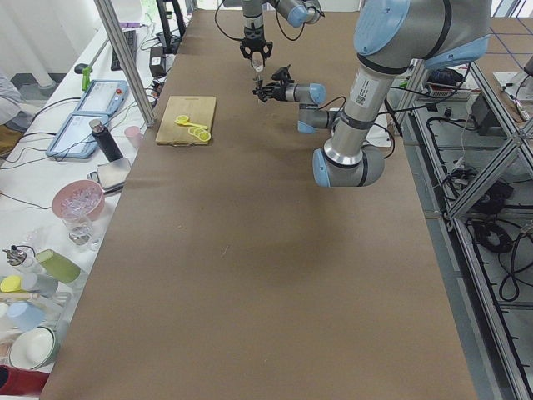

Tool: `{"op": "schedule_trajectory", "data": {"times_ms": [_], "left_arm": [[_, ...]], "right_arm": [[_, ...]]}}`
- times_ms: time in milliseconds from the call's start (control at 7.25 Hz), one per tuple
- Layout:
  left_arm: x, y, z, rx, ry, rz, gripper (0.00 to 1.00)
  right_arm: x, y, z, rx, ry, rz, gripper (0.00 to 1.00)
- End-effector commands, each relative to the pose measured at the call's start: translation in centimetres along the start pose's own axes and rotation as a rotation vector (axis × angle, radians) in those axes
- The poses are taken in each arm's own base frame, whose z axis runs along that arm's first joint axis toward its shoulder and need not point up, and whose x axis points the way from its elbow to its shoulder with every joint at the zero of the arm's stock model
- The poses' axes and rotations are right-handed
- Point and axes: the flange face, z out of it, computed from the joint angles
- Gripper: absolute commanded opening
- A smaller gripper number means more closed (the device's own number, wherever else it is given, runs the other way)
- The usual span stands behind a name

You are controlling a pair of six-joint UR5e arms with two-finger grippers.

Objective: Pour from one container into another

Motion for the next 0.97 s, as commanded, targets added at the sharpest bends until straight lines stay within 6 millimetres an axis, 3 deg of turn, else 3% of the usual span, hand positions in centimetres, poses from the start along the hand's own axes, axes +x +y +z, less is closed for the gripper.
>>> {"op": "schedule_trajectory", "data": {"times_ms": [0, 690, 828], "left_arm": [[0.0, 0.0, 0.0, 0.0, 0.0, -0.001, 0.0], [0.0, 0.0, 0.0, 0.0, 0.0, 0.0, 0.0], [0.0, 0.0, 0.0, 0.0, 0.0, -0.001, 0.0]], "right_arm": [[0.4, -1.3, 0.3, -0.06, -0.014, -0.014, 0.0], [-0.5, -2.5, -0.2, -0.161, -0.036, -0.058, 0.0], [-0.6, -3.6, 0.4, -0.187, -0.046, -0.067, 0.0]]}}
